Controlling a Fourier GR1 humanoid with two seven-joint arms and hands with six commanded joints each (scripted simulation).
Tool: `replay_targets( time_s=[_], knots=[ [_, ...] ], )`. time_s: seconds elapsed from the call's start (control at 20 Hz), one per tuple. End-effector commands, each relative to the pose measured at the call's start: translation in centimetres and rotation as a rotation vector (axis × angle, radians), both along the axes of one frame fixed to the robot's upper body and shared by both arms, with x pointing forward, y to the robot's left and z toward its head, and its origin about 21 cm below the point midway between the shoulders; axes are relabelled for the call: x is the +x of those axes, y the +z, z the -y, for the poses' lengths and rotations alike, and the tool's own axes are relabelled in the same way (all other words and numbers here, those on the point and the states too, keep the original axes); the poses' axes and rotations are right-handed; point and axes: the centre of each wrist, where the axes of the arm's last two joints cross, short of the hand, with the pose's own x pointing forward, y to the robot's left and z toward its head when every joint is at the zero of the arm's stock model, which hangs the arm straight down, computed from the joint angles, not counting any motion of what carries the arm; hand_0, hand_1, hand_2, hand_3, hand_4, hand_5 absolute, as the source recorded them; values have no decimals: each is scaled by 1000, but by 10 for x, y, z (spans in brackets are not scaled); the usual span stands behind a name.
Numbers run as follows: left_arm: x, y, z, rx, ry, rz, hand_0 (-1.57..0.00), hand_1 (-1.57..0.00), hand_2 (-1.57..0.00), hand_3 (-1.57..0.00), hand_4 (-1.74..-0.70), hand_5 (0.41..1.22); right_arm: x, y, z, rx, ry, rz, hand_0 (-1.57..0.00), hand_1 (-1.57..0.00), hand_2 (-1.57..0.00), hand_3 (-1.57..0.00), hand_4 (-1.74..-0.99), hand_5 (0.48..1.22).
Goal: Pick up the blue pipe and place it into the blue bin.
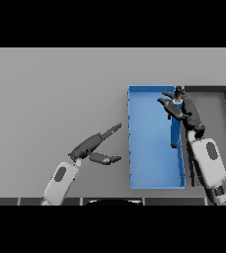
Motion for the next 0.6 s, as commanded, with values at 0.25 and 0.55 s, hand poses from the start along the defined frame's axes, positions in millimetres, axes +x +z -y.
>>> replay_targets(
  time_s=[0.25,0.55],
  knots=[
    [-1,3,3,1,-5,10,1,1,1,1,-919,486,-12,-23,-6,15,-53,-220,-1571,-1571,-1571,-514,-1661,1221],
    [2,4,6,-2,-1,3,1,1,1,1,-924,493,-9,-23,-4,21,-123,-348,-693,-656,-631,-186,-1370,1125]
  ],
)
